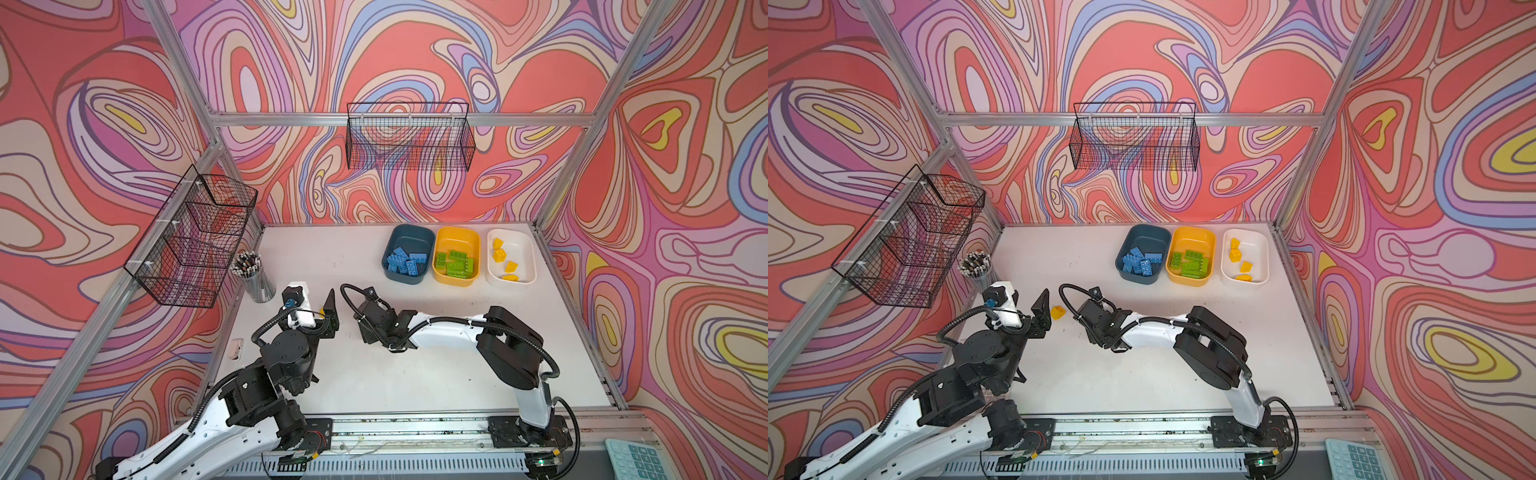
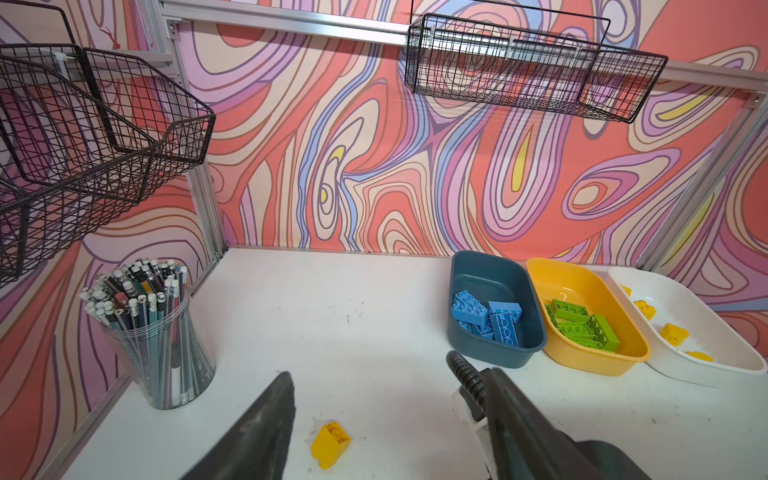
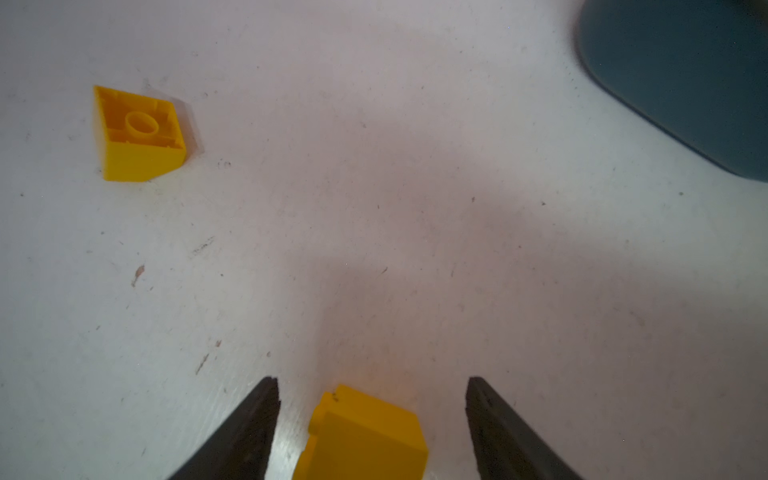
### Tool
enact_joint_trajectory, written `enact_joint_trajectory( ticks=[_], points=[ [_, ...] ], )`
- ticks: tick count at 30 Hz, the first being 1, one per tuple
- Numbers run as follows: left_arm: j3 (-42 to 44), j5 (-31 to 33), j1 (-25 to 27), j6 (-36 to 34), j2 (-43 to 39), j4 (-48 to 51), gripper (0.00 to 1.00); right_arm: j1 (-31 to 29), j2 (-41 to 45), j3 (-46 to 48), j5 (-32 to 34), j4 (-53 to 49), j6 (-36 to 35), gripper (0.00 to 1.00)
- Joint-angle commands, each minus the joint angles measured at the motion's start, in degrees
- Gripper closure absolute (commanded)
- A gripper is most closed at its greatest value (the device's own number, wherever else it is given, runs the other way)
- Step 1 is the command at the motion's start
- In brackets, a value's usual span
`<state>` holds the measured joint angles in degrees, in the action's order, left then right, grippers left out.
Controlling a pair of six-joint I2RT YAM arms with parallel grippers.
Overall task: Sort the legos into containers by color
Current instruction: 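Close the right gripper on the yellow brick and lift it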
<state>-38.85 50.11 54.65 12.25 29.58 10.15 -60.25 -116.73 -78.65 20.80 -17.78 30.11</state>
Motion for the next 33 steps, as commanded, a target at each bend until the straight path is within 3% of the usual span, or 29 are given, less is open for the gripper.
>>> enact_joint_trajectory(
  ticks=[1, 16, 22, 33],
  points=[
    [0.8, 0.2, -0.4, 0.8, -0.6, 0.3, 0.28, -0.4, -0.5, 0.4, 1.7, -1.3, 1.1, 0.25],
    [1.1, -0.2, -0.9, 1.1, 1.0, -0.9, 0.28, -0.6, 2.1, 5.3, 0.7, 0.4, 1.4, 0.28],
    [0.7, -0.1, -1.0, 0.7, 1.4, -0.6, 0.28, -0.6, 1.5, 5.3, -0.9, 2.2, 1.3, 0.36],
    [-0.2, -0.1, -1.3, -1.3, 1.0, -0.8, 0.28, -0.6, 4.4, 7.2, -0.8, 4.6, 2.4, 0.61]
  ],
)
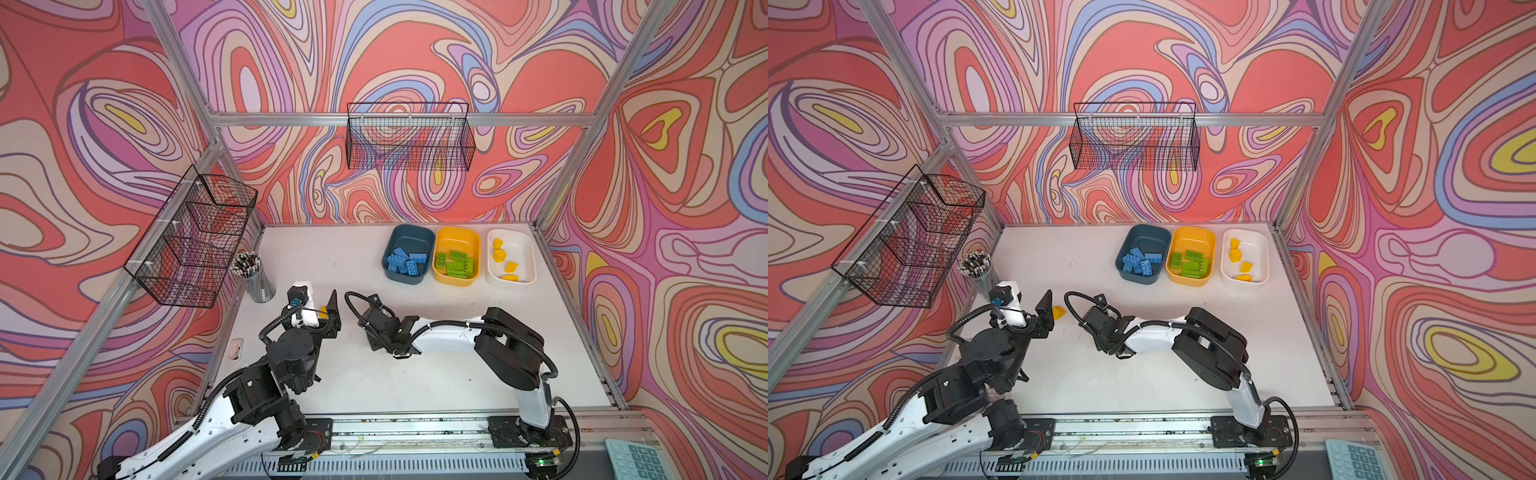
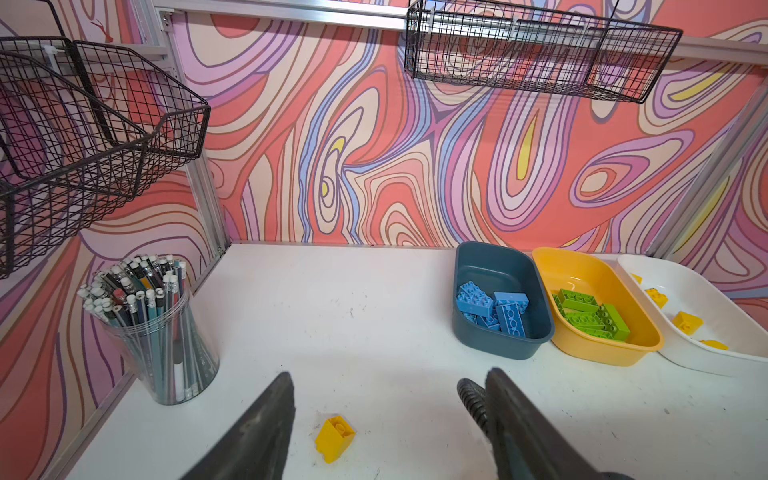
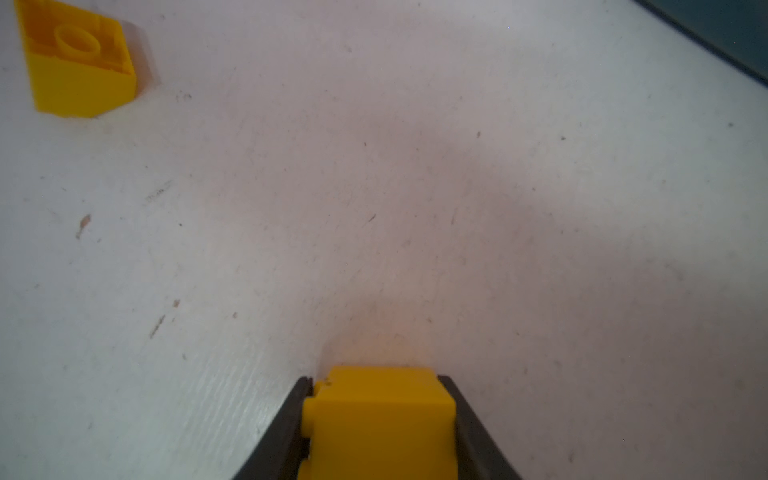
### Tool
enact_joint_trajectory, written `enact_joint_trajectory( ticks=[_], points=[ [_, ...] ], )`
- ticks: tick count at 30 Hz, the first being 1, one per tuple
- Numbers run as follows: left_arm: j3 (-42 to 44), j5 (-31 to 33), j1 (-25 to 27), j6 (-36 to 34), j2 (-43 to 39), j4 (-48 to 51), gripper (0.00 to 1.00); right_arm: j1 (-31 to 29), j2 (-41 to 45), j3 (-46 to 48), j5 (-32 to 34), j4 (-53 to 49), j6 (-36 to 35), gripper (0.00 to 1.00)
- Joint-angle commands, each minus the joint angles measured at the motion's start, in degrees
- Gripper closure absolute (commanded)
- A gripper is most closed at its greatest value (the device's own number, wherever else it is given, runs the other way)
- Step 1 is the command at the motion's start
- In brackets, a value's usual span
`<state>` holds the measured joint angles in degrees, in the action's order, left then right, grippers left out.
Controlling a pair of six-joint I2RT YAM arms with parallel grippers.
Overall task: Sort the legos into containers by color
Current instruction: 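Close the right gripper on the yellow brick and lift it, then carry the yellow brick with the right gripper into the white bin and release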
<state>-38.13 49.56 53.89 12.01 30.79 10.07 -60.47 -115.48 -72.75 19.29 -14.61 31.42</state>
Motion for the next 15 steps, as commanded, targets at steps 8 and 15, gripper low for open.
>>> enact_joint_trajectory(
  ticks=[8, 15],
  points=[
    [-4.3, -1.1, -0.5, -3.5, 0.5, 0.1, 0.28, 1.9, 11.0, 2.7, 0.2, 0.0, 0.1, 0.65],
    [-8.5, -4.9, -0.6, -2.9, 3.0, 9.4, 0.27, 16.6, 25.4, 7.6, -7.4, -1.4, -1.7, 0.66]
  ],
)
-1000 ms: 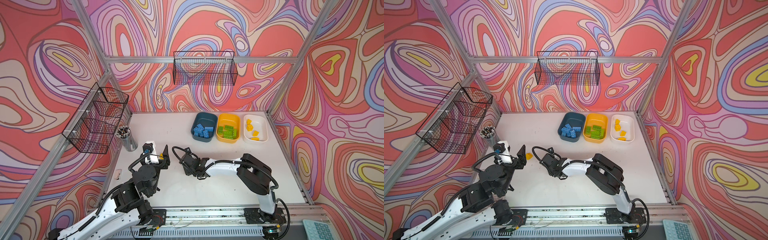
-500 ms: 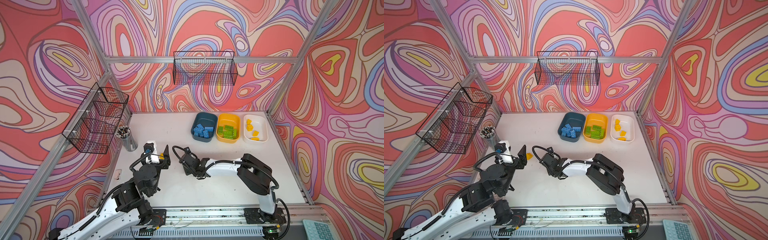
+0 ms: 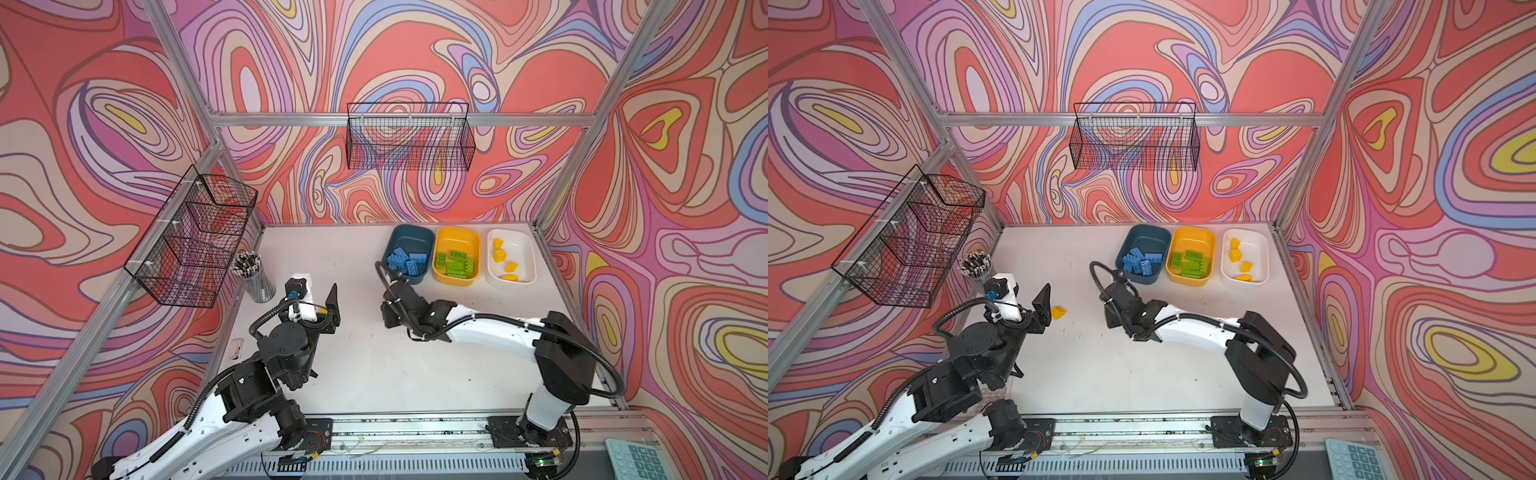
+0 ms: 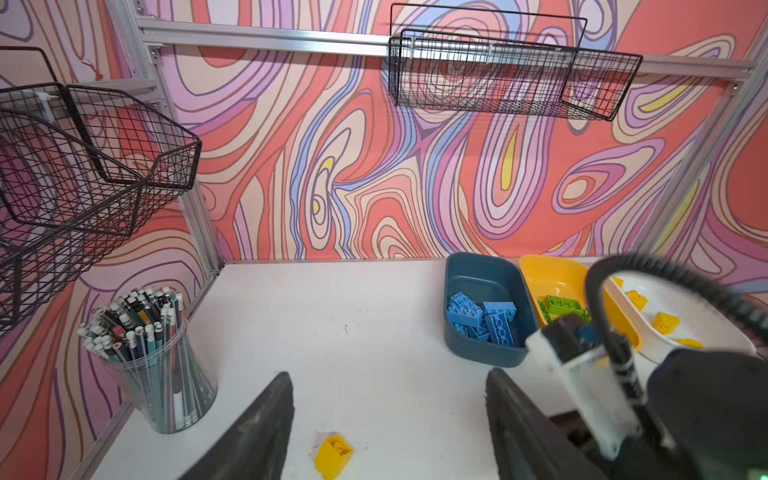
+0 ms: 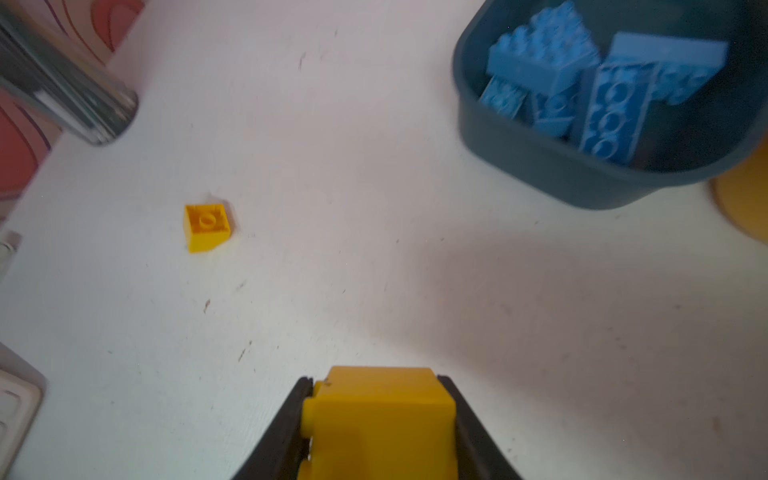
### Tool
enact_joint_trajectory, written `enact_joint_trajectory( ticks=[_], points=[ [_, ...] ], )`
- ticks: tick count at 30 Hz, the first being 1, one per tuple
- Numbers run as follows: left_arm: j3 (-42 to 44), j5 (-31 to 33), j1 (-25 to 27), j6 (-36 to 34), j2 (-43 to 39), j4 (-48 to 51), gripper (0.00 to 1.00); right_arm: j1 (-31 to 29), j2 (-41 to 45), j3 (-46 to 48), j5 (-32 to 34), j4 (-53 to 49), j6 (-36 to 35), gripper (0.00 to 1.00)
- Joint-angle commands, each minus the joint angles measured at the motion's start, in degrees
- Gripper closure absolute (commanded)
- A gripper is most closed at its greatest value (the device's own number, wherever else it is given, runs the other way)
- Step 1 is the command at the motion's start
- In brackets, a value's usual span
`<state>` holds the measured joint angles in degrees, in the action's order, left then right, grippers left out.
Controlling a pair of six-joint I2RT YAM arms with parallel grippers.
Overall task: Sort the legos into containers by color
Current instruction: 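Carry the yellow brick with the right gripper into the white bin and release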
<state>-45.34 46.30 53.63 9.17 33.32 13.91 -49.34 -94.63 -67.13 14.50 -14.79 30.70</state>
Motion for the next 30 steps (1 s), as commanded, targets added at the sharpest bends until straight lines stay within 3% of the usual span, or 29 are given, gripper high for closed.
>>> enact_joint_trajectory(
  ticks=[1, 7, 13, 24, 30],
  points=[
    [-0.8, -1.6, -0.4, 0.2, 0.3, 5.6, 0.27, 8.7, 6.4, 2.6, -3.6, -1.6, -1.7, 0.66],
    [1.4, -2.6, -0.3, 1.5, -0.8, 6.3, 0.27, 27.3, 13.9, 4.4, -9.5, -0.9, -3.4, 0.66],
    [1.6, -3.0, -0.3, 1.6, -0.5, 8.0, 0.27, 41.0, 11.9, 3.9, -13.3, 2.7, -0.4, 0.66],
    [1.5, -2.9, -0.3, 1.6, 0.6, 8.9, 0.27, 54.1, 3.7, 6.4, -14.9, 11.9, 4.2, 0.65],
    [1.4, -2.7, -0.3, 1.5, 2.3, 9.1, 0.27, 56.9, 0.6, 7.2, -15.1, 14.8, 5.6, 0.55]
  ],
)
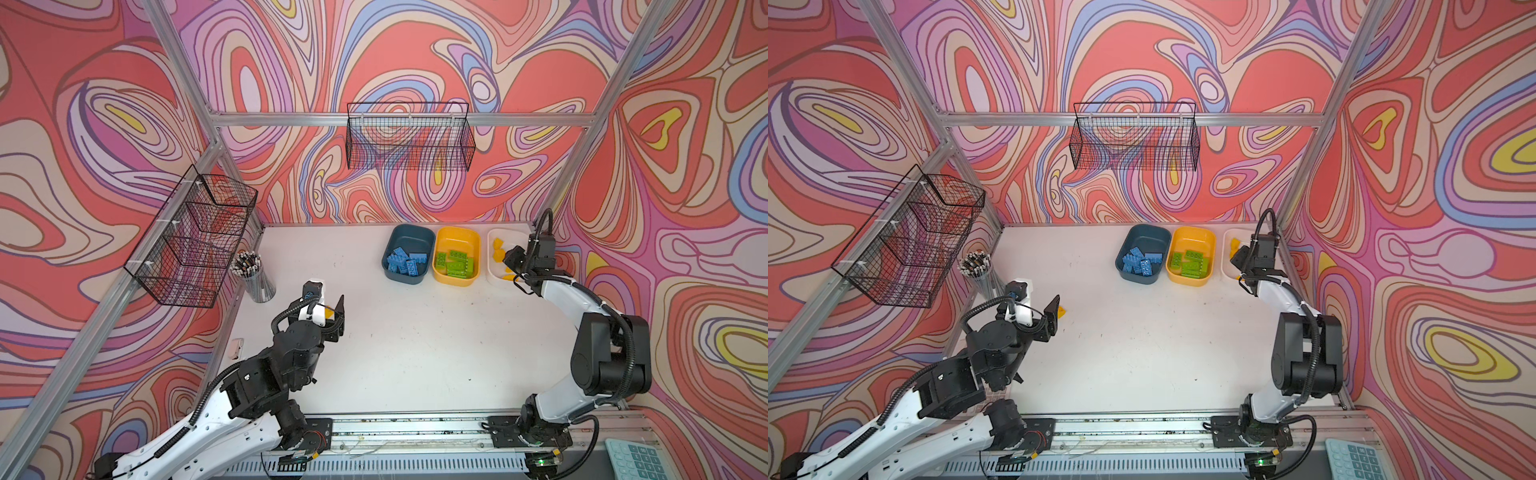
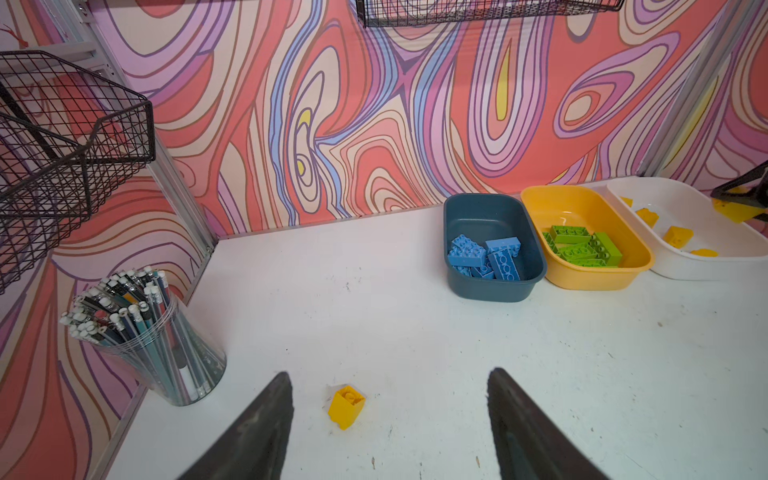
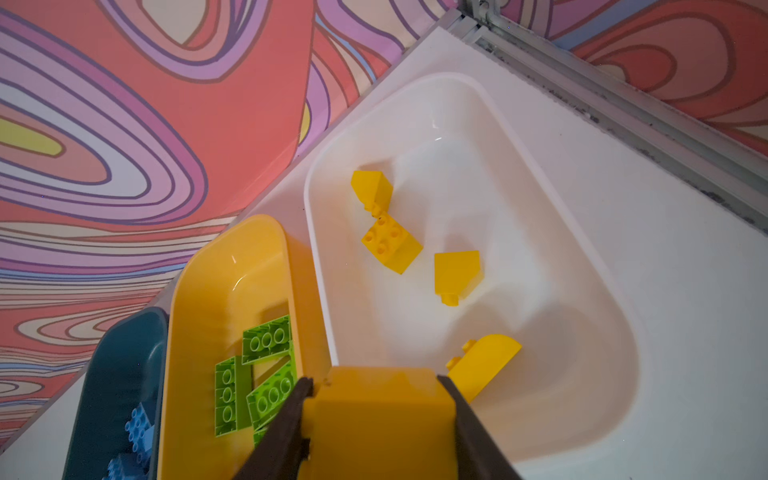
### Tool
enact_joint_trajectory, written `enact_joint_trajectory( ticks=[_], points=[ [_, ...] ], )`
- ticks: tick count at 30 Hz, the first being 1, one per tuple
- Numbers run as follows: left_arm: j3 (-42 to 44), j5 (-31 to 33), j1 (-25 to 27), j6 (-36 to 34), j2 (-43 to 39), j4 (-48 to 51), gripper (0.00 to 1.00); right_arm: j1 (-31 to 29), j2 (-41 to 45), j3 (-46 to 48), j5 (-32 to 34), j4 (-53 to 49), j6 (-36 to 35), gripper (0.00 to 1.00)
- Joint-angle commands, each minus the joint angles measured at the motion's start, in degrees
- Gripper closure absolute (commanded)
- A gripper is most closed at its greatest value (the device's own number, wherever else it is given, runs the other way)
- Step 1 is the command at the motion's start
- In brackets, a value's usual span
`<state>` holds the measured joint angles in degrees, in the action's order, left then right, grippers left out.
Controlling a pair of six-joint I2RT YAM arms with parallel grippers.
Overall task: Sort the legos into containers by color
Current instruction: 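Carry the yellow brick with the right gripper into the white bin and release, then grasp the last small yellow brick with the left gripper while the right gripper withdraws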
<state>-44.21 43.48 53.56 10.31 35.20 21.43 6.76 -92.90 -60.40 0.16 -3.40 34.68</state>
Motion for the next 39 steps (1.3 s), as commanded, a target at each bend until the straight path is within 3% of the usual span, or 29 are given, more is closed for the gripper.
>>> enact_joint_trajectory(
  ticks=[1, 6, 10, 17, 20, 22, 26, 30, 39],
  points=[
    [0.3, 0.5, -0.2, 0.3, 0.8, 1.6, 0.26, 1.1, -1.4, 0.4, -0.6, 3.5, 1.6, 0.51],
    [-0.7, 4.9, -0.3, 2.8, 3.2, 3.8, 0.24, 1.7, -1.5, -0.4, -1.5, 4.1, 1.0, 0.36],
    [-1.1, 2.4, -3.2, 5.7, 3.1, 3.8, 0.24, 1.7, -0.4, -0.2, -1.9, 4.8, 1.1, 0.29],
    [-4.0, -15.8, -17.5, 13.1, 11.6, 8.7, 0.24, 1.1, 6.1, 5.3, -6.0, 9.2, 2.8, 0.28],
    [-4.5, -28.6, -26.3, 16.3, 17.9, 8.8, 0.24, -1.8, 10.6, 9.4, -6.4, 11.6, 3.2, 0.28],
    [-5.3, -31.7, -30.1, 18.0, 22.7, 9.2, 0.25, -5.6, 13.3, 11.8, -6.5, 12.6, 2.5, 0.28],
    [-6.2, -28.8, -32.3, 21.6, 33.0, 7.2, 0.24, -13.5, 17.2, 15.9, -3.9, 12.9, 1.2, 0.29],
    [-7.7, -27.3, -33.8, 25.5, 42.9, 6.1, 0.23, -17.8, 19.6, 19.3, -4.6, 14.1, 1.2, 0.28],
    [-10.2, -23.9, -34.7, 31.0, 54.3, 5.2, 0.22, -20.3, 21.2, 23.5, -7.0, 15.7, 0.6, 0.28]
  ],
)
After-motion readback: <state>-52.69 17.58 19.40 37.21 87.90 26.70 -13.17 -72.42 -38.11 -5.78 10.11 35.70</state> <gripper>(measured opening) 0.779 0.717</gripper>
